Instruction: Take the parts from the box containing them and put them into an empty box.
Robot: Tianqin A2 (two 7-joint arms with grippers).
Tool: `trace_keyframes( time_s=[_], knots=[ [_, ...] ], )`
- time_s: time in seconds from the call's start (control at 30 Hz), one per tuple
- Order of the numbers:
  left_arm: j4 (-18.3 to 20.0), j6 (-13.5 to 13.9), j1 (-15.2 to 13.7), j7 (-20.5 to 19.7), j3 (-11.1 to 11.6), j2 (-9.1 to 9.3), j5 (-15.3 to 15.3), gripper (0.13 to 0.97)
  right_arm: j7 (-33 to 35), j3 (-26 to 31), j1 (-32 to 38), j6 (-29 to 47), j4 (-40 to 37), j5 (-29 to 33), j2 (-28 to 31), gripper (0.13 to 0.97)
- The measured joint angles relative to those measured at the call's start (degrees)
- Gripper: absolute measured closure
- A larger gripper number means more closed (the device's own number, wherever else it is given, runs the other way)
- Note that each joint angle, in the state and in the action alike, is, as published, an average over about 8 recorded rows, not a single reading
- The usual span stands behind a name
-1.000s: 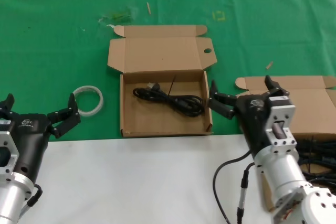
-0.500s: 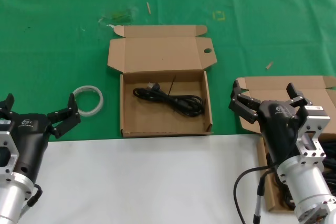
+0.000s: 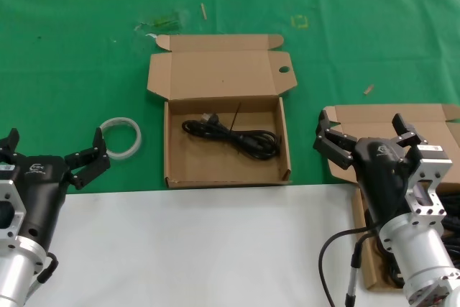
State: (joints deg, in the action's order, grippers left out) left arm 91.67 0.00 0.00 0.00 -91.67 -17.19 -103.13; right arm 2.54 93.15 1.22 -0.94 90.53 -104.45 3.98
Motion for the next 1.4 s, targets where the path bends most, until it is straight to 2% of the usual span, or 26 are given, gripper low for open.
trace_keyframes(
  time_s=[1.4],
  knots=[
    [0.00, 0.00, 0.00, 0.00, 0.00, 0.00, 0.00, 0.132, 0.00, 0.00, 0.00, 0.00, 0.00, 0.00, 0.00, 0.129]
  ],
)
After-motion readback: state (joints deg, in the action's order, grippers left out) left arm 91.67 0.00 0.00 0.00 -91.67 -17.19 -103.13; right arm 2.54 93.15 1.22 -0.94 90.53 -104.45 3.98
